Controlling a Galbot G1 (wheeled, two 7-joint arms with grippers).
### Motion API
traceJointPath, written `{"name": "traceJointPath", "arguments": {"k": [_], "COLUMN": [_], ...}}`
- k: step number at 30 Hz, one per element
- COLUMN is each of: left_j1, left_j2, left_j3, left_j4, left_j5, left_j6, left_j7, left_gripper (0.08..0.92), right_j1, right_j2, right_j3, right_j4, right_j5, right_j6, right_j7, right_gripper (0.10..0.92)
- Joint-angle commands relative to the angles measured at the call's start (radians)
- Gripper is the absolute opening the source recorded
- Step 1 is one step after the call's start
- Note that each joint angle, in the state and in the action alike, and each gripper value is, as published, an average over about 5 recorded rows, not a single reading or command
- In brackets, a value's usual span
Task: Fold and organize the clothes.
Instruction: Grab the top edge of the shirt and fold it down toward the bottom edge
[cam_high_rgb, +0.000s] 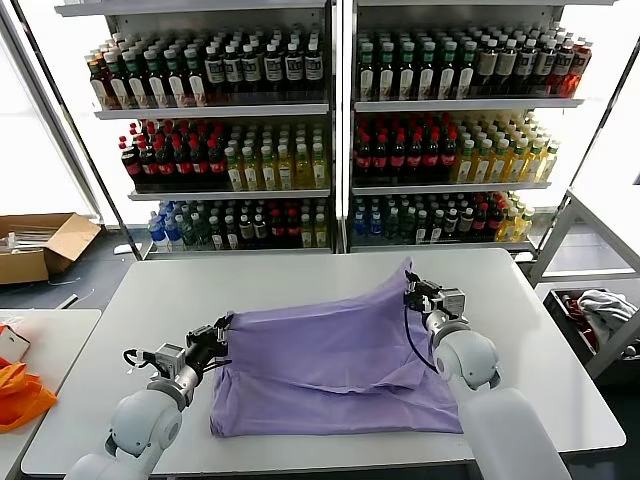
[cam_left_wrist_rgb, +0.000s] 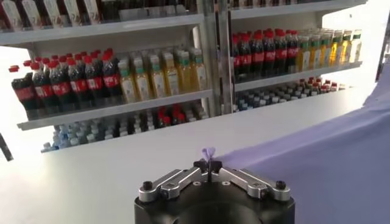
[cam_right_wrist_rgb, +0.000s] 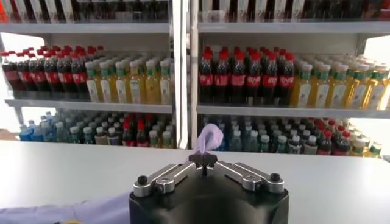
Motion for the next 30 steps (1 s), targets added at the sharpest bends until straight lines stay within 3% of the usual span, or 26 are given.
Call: {"name": "traceJointPath", "arguments": {"k": [1, 10, 30], "left_j1": [0.124, 0.179, 0.246], "left_j2": [0.002, -0.021, -0.019], "left_j3": [-0.02, -0.012, -0.023], "left_j4": [-0.1, -0.093, -0.112], "left_j5": [0.049, 0.092, 0.175], "left_j6": [-0.023, -0.024, -0.031], "left_j7": [0.003, 0.014, 0.035], "left_gripper": [0.084, 0.084, 0.084], "right_j1": [-0.238, -0.491, -0.582], "right_j2": [-0.006, 0.048, 0.108], "right_j3": [0.106, 0.201, 0.168], "right_j4": [0.236, 0.303, 0.257], "right_j5": [-0.026, -0.07, -0.165], "right_j6": [0.004, 0.042, 0.087], "right_j7": [0.012, 0.031, 0.052], "right_gripper": [0.108, 0.108, 0.108]}}
